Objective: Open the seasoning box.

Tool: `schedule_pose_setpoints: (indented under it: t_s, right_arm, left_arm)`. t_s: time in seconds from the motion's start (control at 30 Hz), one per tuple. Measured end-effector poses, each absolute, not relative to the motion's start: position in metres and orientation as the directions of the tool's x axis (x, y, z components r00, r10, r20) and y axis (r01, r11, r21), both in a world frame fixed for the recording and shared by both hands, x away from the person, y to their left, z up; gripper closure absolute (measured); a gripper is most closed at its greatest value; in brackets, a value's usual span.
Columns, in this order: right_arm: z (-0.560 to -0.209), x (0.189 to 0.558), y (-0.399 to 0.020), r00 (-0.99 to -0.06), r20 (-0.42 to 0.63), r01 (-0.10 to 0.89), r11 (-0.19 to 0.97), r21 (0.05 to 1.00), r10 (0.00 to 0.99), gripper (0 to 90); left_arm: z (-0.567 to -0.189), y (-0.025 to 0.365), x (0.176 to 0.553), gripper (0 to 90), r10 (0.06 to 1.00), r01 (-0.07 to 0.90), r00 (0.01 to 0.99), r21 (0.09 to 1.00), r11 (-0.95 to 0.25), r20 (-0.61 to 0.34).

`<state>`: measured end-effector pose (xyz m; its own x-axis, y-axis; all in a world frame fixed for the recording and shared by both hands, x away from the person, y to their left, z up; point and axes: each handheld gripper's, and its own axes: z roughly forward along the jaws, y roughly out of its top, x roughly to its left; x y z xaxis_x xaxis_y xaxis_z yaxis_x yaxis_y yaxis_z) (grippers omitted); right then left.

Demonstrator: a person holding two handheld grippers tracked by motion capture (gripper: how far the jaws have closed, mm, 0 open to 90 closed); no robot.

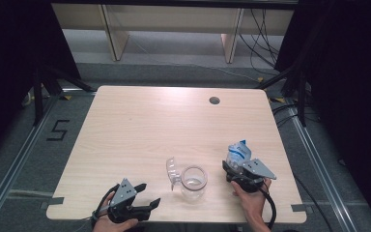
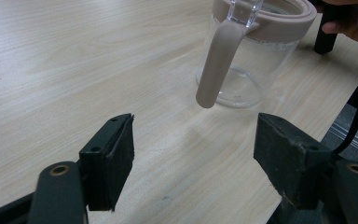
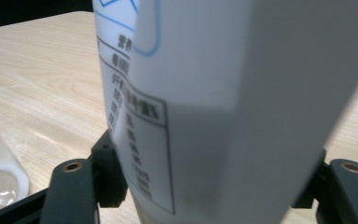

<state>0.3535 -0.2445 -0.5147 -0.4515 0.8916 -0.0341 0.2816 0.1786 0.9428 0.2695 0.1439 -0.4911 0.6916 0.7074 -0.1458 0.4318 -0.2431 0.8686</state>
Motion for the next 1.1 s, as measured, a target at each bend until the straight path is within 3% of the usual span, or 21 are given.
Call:
schedule_pose_setpoints:
  t_s: [0.47,0.5,0.53,1.1]
  right_arm:
    - [-0.515,0.358,-0.249,-0.472,-0.02,0.283,0.173,0.943,0.881,38.1]
    - [-0.514,0.356,-0.249,-0.465,0.005,0.322,0.164,0.933,0.885,38.5]
    - [-0.515,0.359,-0.251,-0.484,-0.01,0.287,0.17,0.943,0.875,38.8]
    - [-0.513,0.361,-0.257,-0.507,-0.016,0.293,0.189,0.937,0.862,41.3]
  left_arm:
    - [-0.491,0.143,0.27,28.5,0.713,0.436,0.687,0.863,-0.254,-0.138]
    - [-0.49,0.143,0.27,28.5,0.714,0.437,0.686,0.864,-0.251,-0.139]
    - [-0.49,0.143,0.271,28.5,0.713,0.436,0.688,0.862,-0.26,-0.133]
    - [-0.49,0.144,0.271,28.6,0.71,0.437,0.69,0.863,-0.253,-0.141]
